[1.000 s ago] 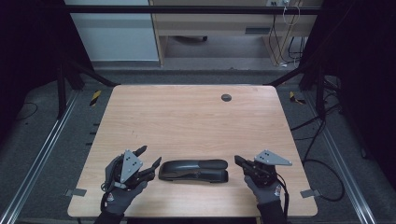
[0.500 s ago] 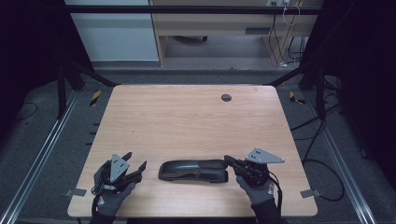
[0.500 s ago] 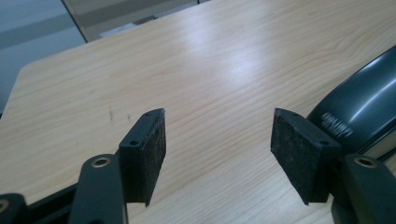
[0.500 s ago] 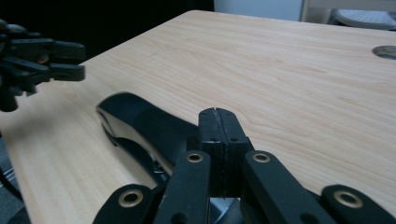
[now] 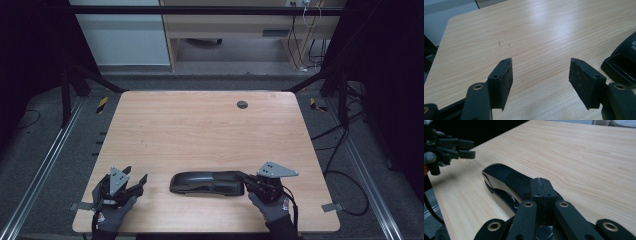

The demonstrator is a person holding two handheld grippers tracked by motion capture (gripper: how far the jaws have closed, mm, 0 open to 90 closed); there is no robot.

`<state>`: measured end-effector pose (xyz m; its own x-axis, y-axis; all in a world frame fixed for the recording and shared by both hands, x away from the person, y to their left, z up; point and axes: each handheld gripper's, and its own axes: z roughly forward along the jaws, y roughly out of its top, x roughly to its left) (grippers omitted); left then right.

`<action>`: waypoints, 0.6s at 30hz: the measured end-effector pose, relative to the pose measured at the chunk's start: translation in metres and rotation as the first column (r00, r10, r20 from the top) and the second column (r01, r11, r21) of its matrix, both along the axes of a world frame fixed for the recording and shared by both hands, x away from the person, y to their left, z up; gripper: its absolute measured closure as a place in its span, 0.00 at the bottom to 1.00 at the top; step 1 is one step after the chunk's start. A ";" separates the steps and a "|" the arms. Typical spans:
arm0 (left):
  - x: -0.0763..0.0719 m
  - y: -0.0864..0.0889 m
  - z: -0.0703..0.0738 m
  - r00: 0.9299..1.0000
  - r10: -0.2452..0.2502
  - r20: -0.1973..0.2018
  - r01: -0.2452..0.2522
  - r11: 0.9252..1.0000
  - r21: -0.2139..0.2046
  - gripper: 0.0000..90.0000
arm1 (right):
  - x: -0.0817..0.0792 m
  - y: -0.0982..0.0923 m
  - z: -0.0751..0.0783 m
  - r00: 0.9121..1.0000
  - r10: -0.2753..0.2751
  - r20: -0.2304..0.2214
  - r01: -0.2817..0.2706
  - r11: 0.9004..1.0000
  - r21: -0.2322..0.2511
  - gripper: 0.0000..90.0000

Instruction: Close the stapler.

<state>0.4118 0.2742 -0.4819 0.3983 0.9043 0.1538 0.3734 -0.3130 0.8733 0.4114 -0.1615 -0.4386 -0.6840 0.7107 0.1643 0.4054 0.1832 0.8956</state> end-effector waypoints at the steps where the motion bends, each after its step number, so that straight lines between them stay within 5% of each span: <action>1: 0.000 0.000 0.000 1.000 0.001 -0.002 -0.001 1.000 0.000 0.39 | 0.000 0.000 -0.001 1.000 -0.002 -0.001 0.002 1.000 -0.013 1.00; 18: 0.001 0.003 -0.002 1.000 0.010 -0.004 -0.010 1.000 -0.005 0.39 | 0.002 -0.004 -0.022 0.999 -0.028 -0.039 0.028 1.000 0.002 1.00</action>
